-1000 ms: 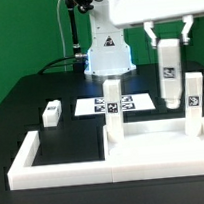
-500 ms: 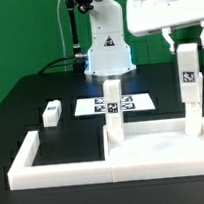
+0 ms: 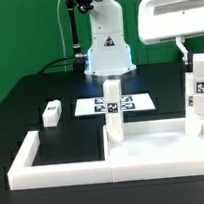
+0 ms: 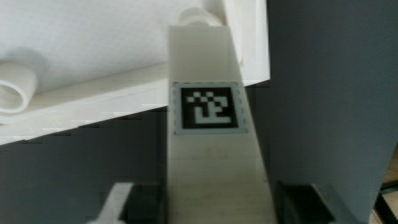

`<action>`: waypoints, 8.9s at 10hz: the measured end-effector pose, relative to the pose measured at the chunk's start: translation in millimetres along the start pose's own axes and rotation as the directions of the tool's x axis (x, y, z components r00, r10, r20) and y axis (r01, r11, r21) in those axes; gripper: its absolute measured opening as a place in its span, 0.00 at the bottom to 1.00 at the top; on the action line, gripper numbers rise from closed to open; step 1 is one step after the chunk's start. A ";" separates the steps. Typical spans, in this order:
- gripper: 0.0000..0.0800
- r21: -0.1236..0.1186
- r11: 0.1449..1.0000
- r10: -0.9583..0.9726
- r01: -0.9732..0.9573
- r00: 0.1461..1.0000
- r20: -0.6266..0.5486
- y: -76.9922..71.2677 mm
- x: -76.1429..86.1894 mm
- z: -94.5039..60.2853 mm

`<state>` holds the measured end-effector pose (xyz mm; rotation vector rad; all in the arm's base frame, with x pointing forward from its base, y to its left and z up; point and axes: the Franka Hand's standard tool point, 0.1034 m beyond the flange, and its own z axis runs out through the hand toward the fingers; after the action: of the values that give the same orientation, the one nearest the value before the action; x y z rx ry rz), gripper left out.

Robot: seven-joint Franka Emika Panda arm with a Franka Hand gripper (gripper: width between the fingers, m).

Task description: Assemble desk

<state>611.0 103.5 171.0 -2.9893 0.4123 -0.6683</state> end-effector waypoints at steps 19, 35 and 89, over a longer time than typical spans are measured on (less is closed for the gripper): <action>0.36 -0.005 0.999 -0.039 0.038 0.997 -0.069 -9.5 6.3 47.4; 0.81 -0.003 0.999 -0.036 0.036 0.996 -0.084 -0.8 6.9 48.4; 0.80 -0.352 0.484 0.869 -0.801 0.489 0.081 -26.0 -3.8 58.8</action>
Offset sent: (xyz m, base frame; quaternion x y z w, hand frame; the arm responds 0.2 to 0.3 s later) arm 0.0435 -0.0049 0.0086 -0.0153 0.0838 -0.0246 0.9961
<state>639.2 129.0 118.9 -2.4574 1.9095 -0.1018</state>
